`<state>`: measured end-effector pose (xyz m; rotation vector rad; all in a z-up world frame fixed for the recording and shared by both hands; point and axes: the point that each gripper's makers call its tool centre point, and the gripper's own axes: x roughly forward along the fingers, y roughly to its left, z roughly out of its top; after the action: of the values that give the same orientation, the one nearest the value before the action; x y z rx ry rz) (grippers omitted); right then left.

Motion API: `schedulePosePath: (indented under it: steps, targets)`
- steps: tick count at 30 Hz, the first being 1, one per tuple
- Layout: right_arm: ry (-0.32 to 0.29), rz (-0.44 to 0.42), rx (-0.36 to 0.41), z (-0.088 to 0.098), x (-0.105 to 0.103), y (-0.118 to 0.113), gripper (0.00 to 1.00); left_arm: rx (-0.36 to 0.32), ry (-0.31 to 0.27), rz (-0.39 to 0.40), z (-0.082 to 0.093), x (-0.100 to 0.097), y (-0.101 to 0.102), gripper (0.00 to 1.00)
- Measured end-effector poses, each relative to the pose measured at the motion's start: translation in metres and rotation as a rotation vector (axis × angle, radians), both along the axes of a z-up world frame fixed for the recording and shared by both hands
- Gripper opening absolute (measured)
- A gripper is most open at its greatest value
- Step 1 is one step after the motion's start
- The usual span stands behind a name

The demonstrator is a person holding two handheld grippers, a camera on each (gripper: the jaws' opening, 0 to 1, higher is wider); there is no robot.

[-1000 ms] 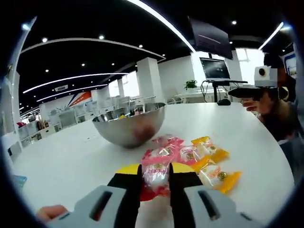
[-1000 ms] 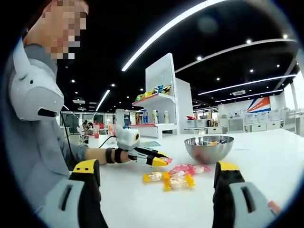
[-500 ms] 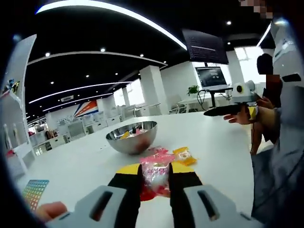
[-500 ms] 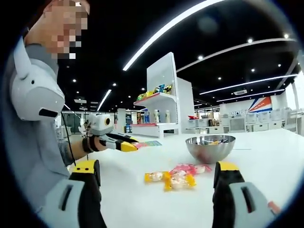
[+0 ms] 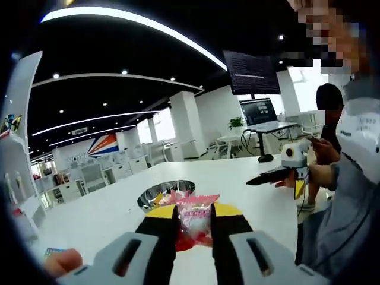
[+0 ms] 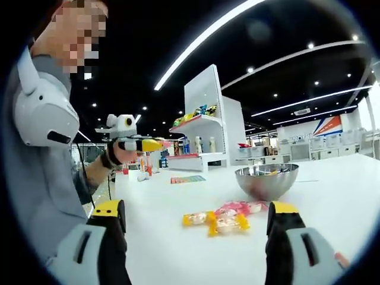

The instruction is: Pick up the marshmallows scattered on the table and place them into the bowl on the table

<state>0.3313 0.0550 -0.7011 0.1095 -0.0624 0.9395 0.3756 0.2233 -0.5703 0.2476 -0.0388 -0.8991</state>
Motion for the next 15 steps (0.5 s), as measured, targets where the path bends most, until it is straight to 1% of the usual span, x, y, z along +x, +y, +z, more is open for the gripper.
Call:
schedulePosePath:
  steps: [1, 2, 5, 6, 7, 8, 10, 12, 13, 14, 15]
  targets:
    - [0.001, -0.004, -0.005, -0.001, 0.001, -0.001, 0.93, -0.014, -0.009, -0.022, 0.018, 0.004, -0.005, 0.22]
    - [0.000, -0.011, -0.007, -0.002, 0.002, -0.002, 0.93, -0.034, -0.033, -0.035, 0.037, 0.009, -0.009, 0.22]
    - [0.001, -0.023, -0.007, -0.005, 0.003, -0.005, 0.93, -0.043, -0.049, -0.068, 0.081, 0.027, -0.021, 0.22]
    - [0.003, -0.024, -0.004, -0.006, 0.003, -0.006, 0.93, -0.045, -0.051, -0.072, 0.090, 0.033, -0.024, 0.22]
    - [0.009, -0.026, 0.002, -0.008, 0.003, -0.007, 0.93, -0.047, -0.054, -0.081, 0.104, 0.045, -0.030, 0.22]
    - [0.012, -0.027, 0.007, -0.009, 0.003, -0.008, 0.93, -0.050, -0.056, -0.092, 0.113, 0.054, -0.035, 0.22]
    - [0.017, -0.030, 0.014, -0.010, 0.002, -0.009, 0.94, -0.060, -0.048, -0.092, 0.127, 0.077, -0.044, 0.22]
    - [0.017, -0.028, 0.028, -0.011, 0.001, -0.010, 0.94, -0.064, -0.033, -0.074, 0.133, 0.105, -0.053, 0.22]
    - [0.009, -0.022, 0.043, -0.010, -0.001, -0.010, 0.94, -0.063, -0.028, -0.052, 0.132, 0.120, -0.056, 0.22]
    - [0.005, -0.019, 0.051, -0.009, -0.001, -0.010, 0.94, -0.065, -0.029, -0.045, 0.131, 0.130, -0.059, 0.22]
    - [0.000, -0.016, 0.060, -0.008, -0.002, -0.011, 0.94, -0.052, -0.021, 0.000, 0.124, 0.155, -0.060, 0.22]
